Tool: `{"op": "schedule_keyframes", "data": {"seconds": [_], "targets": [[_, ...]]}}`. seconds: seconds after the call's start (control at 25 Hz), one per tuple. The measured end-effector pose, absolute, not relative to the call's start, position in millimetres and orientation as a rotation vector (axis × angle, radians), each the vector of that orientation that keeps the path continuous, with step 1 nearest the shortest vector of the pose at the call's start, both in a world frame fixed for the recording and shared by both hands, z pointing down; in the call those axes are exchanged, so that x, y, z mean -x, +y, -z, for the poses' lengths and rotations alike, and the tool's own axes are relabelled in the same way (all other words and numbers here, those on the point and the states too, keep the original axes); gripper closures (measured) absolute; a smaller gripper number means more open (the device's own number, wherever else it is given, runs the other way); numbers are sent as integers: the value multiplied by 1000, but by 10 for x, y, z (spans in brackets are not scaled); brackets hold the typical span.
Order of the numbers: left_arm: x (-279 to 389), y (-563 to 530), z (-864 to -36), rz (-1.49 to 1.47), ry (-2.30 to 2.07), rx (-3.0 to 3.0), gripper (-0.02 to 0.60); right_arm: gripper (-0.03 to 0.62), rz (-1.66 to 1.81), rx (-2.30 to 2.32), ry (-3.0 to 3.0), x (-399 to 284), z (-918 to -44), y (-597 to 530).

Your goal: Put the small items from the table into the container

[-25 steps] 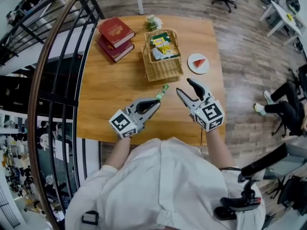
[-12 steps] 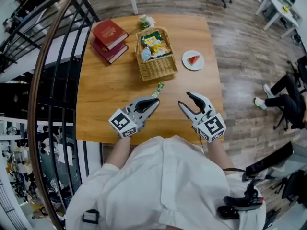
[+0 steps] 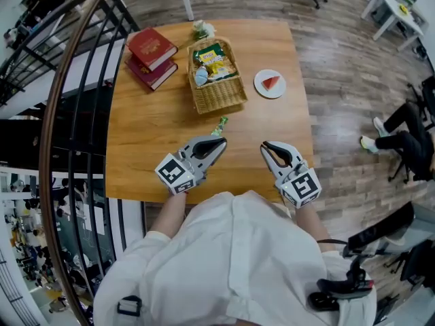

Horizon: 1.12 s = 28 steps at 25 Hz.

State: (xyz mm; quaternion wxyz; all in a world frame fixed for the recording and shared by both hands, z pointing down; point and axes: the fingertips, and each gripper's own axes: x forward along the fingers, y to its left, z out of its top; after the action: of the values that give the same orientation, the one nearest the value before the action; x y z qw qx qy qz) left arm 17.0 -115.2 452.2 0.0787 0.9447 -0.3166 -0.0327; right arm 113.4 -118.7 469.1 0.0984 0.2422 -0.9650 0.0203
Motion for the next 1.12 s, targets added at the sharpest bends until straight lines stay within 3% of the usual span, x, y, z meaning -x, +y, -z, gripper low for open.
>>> {"op": "schedule_keyframes", "data": {"seconds": [0.44, 0.68, 1.12], "targets": [[-316, -1163, -4636, -10, -985, -2846, 575, 577, -89, -678, -2839, -1261, -4765, -1188], [-299, -1109, -4505, 160, -931, -2800, 574, 577, -92, -643, -2852, -1213, -4789, -1226], [-150, -1041, -4517, 145, -1005, -2799, 574, 576, -120, -557, -2859, -1014, -4919, -1240]]}}
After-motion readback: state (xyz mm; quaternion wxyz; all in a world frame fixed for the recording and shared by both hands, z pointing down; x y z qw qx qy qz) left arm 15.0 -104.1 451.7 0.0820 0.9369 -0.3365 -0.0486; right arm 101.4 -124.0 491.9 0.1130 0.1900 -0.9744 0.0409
